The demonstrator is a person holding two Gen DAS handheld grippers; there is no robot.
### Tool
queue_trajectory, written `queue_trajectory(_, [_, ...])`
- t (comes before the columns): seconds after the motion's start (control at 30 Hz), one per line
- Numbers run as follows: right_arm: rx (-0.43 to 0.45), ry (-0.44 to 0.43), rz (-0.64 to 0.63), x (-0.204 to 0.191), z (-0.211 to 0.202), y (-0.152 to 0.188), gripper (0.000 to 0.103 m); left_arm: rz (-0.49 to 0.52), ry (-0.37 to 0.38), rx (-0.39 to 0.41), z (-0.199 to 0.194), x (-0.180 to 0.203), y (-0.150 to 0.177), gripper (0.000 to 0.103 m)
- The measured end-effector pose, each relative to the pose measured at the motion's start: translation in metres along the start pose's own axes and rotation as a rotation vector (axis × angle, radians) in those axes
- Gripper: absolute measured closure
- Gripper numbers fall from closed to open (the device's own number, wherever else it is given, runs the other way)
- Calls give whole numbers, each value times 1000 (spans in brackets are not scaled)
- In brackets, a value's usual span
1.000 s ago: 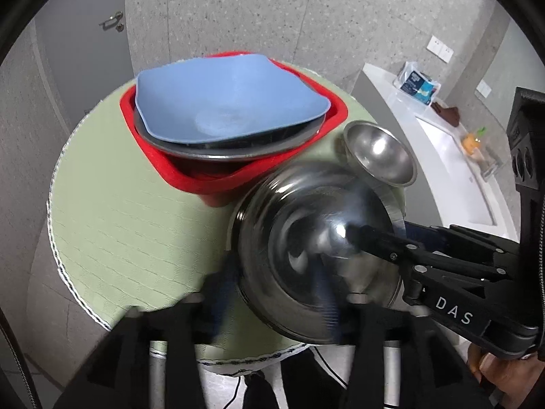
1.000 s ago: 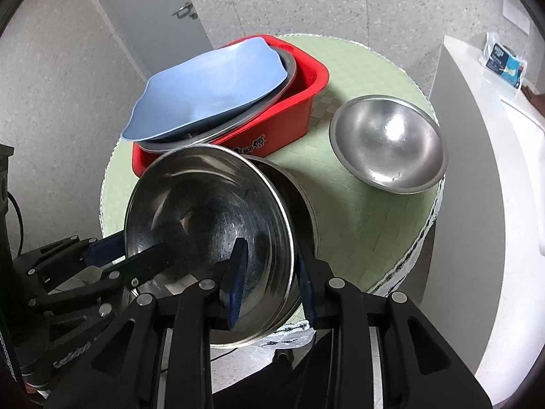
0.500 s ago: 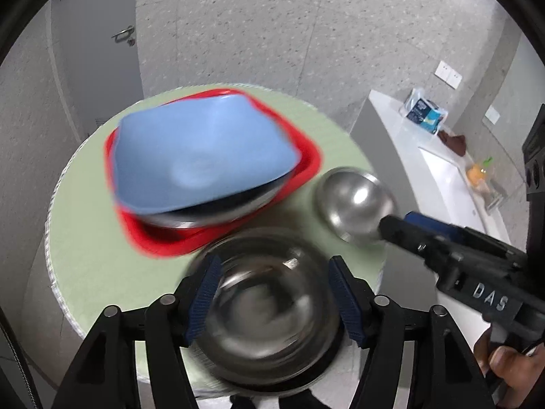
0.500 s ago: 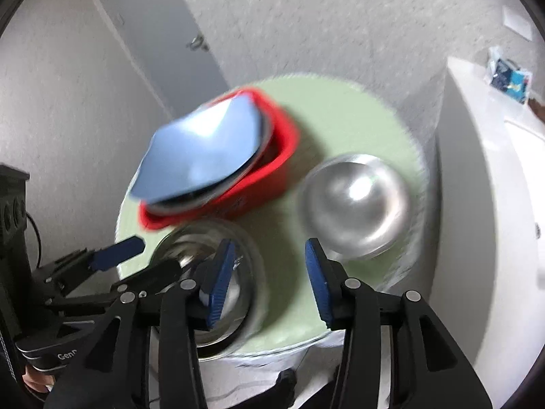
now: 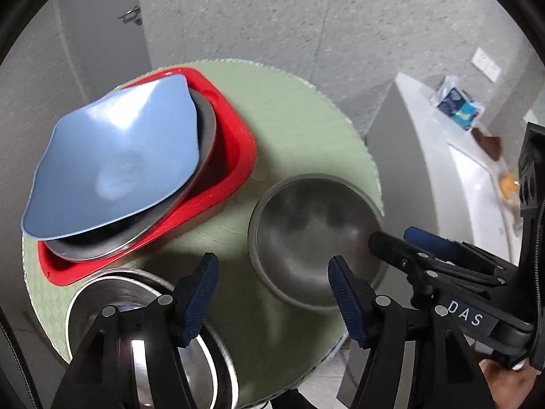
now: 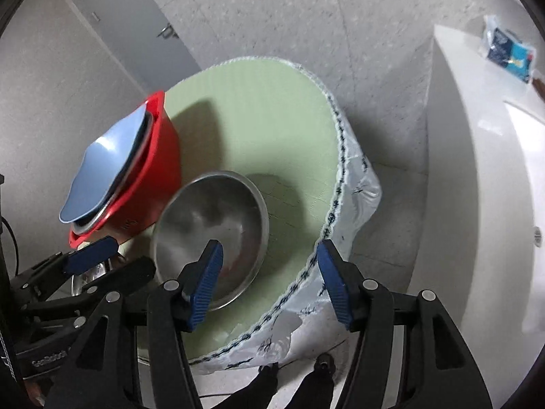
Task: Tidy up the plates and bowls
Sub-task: 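Grasp the rim of the next steel bowl with both tools, then lift the steel bowl with both tools and stack it onto the placed bowl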
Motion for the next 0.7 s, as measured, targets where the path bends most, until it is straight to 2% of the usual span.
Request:
queue_trajectory(0.1, [-36, -38, -5, 3, 15, 1, 45, -10, -37, -38, 16, 8, -3, 44])
queue_trajectory(0.2, [-67, -90, 3, 6, 25, 2, 57, -11, -64, -63, 31, 8, -4, 46])
queue_trajectory(0.23, [-73, -104, -1, 4, 27, 2, 65, -10, -75, -76, 38, 9, -3, 48])
queue_trajectory(0.3, [-81, -123, -9, 3, 30, 2, 72, -7, -77, -102, 48, 8, 0, 66])
queue_trajectory(0.37, [-94, -146, -9, 0, 33, 4, 83, 19, -101, -103, 56, 9, -5, 74])
queue_trajectory(0.47, [-103, -180, 7, 0, 36, 5, 87, 20, -89, -88, 62, 12, -13, 85])
queue_trajectory(0.7, [-90, -202, 53, 2, 27, 5, 89, 25, -42, -57, 69, 18, -22, 87])
Point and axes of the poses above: each gripper's, at about its wrist camera, not at the fingertips, and z roughly the way its jaws point, x to its right, y to its underside, the point moved 9 cm from there along z, roughly the way its jaws point, and after that the axes turned 2 degrees about x, right-handed, at the moved point
